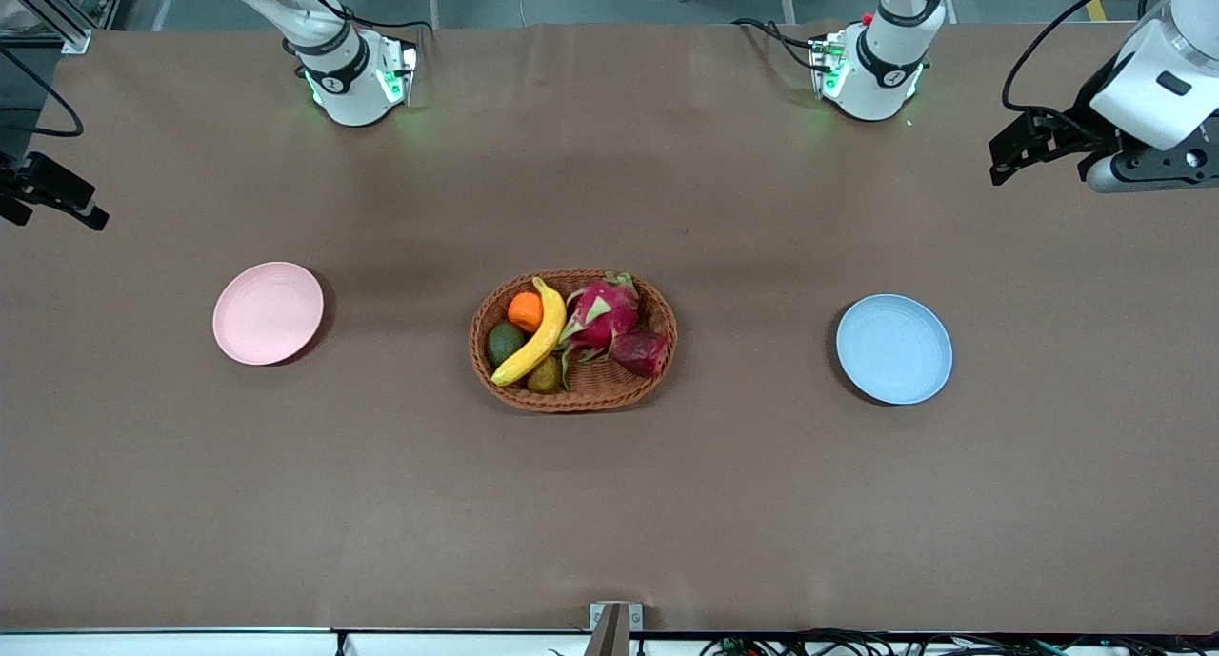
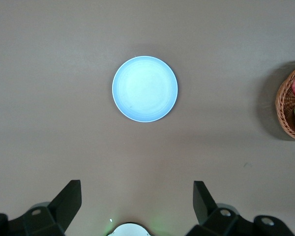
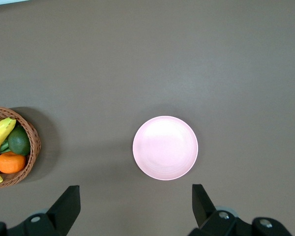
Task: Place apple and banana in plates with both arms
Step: 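Move the right gripper and the left gripper toward the fruit basket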
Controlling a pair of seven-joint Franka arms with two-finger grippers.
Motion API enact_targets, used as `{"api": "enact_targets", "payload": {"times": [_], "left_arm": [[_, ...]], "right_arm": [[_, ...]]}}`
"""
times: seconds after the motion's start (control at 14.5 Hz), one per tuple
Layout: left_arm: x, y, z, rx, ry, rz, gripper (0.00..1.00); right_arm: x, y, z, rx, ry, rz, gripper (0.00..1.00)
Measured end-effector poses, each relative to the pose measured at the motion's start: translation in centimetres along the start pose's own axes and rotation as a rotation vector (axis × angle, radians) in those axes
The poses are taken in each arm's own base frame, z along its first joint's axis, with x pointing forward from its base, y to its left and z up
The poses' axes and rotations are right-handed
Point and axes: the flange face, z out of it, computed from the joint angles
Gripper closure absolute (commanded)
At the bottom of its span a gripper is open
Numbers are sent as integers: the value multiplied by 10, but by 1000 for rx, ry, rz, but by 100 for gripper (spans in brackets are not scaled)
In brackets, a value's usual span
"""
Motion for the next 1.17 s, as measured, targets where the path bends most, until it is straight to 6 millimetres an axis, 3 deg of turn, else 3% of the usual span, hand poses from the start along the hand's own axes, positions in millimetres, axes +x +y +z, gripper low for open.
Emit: {"api": "enact_targets", "payload": {"times": [0.34,0.55,0.76,0.97,1.17], "left_arm": [[3,0,0,-1,1,0,0],[21,2,5,-7,-5,3,0],[50,16,38,-44,-61,-2,0],[73,64,78,-58,-77,-92,0],[83,130,121,-65,-97,-205,0]], "right_arm": [[0,-8,1,-63,-5,-39,0],[0,-9,2,-66,-6,-41,0],[1,-16,9,-66,-18,-57,0],[15,-67,50,-67,-75,-151,0],[32,-132,117,-78,-127,-206,0]]}}
